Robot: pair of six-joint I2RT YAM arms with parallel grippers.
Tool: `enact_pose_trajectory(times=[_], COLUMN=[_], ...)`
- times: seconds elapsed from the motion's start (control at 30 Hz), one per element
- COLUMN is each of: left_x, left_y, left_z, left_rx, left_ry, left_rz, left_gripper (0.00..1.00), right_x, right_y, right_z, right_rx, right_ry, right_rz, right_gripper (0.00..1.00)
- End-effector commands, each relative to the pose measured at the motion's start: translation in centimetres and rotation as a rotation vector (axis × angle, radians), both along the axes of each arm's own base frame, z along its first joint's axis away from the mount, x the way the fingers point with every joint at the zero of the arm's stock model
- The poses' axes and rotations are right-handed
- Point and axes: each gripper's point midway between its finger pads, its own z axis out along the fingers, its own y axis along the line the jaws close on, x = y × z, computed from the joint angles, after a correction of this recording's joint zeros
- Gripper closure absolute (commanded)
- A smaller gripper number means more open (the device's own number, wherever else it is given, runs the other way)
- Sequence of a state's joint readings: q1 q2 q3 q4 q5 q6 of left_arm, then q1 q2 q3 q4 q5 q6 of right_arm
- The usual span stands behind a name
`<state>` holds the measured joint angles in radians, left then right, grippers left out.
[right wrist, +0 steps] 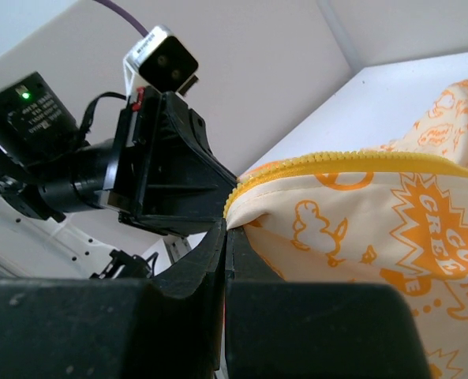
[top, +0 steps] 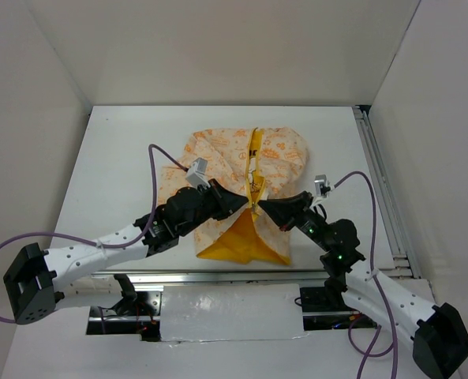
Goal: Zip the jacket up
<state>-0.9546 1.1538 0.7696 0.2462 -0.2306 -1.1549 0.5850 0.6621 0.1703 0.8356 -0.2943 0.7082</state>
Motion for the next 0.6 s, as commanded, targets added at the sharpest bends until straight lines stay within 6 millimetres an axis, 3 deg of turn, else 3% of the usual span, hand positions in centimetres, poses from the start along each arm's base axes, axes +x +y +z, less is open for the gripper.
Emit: enact_pose_trajectory(times=[0.0,0.33,0.57], left_x=[-0.4,-0.5,-0.4], left_y=[-0.1,0.7,0.5], left_z=[2.8,3.8,3.3], left_rx=[-0.077,-0.114,-0.115], left_ry=[-0.055,-0.065,-0.058], left_rz=[-0.011,0.019,0.018], left_gripper=[1.0,1.0,1.0], right_x=[-0.3,-0.4,-1.3], right_y=[-0.4,0.3,-0.1], right_z=[2.9,1.2,2.4], right_rx=[0.041,-0.014,0.026], right_ry=[-0.065,-0.033,-0.072], right_rz=[-0.018,0.019,0.032], right_gripper=[1.0,1.0,1.0])
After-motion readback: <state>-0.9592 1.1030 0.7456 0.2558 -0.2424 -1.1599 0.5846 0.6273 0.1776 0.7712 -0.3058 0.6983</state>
